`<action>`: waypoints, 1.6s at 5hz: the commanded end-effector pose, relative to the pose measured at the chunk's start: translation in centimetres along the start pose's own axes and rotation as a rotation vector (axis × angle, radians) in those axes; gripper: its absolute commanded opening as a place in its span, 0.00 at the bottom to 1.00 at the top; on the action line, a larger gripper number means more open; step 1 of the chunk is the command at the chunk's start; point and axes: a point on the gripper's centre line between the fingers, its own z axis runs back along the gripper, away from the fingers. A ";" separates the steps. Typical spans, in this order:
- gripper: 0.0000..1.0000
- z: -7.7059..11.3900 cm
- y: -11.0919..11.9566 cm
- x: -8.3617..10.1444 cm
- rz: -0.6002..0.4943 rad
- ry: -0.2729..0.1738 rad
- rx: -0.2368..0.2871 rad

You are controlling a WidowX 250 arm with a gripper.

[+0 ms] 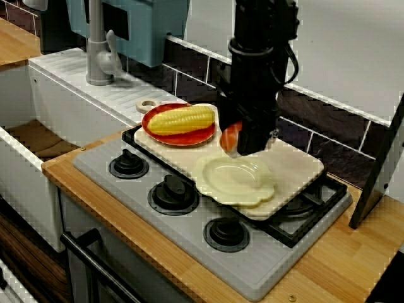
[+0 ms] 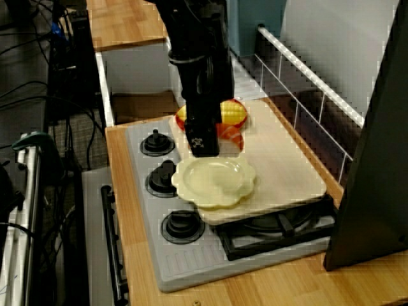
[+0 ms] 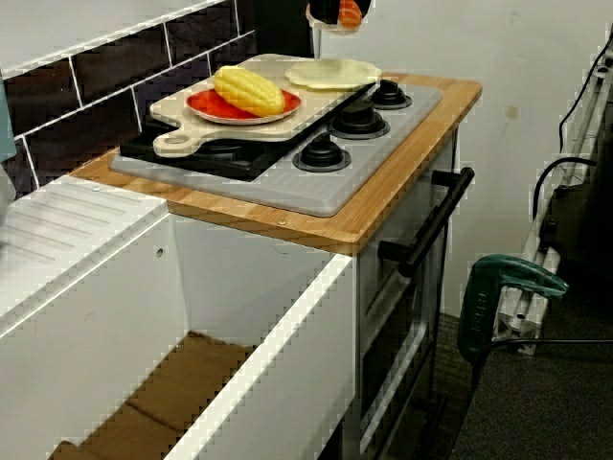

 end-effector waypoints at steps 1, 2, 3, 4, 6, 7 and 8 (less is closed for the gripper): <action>0.00 1.8 1.0 -1.1 0.007 -0.039 0.009; 0.00 0.8 1.0 -1.2 -0.001 -0.029 0.034; 0.00 0.2 1.1 -1.2 0.006 -0.028 0.058; 0.00 0.0 1.1 -1.2 0.005 -0.026 0.063; 0.00 -0.2 1.0 -1.2 0.002 -0.021 0.066; 0.00 -0.8 1.0 -1.2 0.003 -0.013 0.077; 0.00 -1.0 1.1 -1.1 0.006 -0.010 0.080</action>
